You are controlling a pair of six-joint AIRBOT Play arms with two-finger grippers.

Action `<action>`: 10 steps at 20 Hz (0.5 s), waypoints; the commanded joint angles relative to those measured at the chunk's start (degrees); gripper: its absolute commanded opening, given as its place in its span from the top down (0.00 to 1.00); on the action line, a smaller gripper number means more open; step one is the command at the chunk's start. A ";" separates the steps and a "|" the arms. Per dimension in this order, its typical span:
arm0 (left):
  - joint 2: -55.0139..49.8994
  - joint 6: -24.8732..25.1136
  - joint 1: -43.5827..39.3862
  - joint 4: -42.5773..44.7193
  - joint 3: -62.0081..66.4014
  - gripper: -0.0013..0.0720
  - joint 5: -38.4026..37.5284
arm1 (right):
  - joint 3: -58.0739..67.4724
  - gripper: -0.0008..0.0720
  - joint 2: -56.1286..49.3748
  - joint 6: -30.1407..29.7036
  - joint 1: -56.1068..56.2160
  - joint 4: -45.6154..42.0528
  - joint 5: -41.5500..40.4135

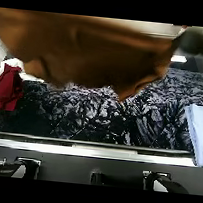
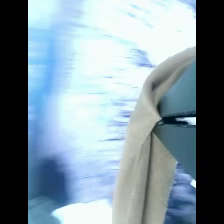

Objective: Fold the clothes and pants, and hang the long-sleeved shirts on hangers.

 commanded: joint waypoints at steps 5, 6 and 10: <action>8.52 -2.45 -0.72 -0.92 5.66 0.95 6.12 | 8.13 0.94 16.50 -0.15 -0.17 -0.33 -10.01; 7.98 -2.45 -0.72 0.24 5.64 0.95 5.70 | 8.13 0.94 17.05 -2.05 -0.17 -0.11 -9.88; 2.34 -9.57 -0.72 14.38 4.07 0.95 -5.64 | 6.03 0.94 13.99 0.81 -0.17 -5.95 2.29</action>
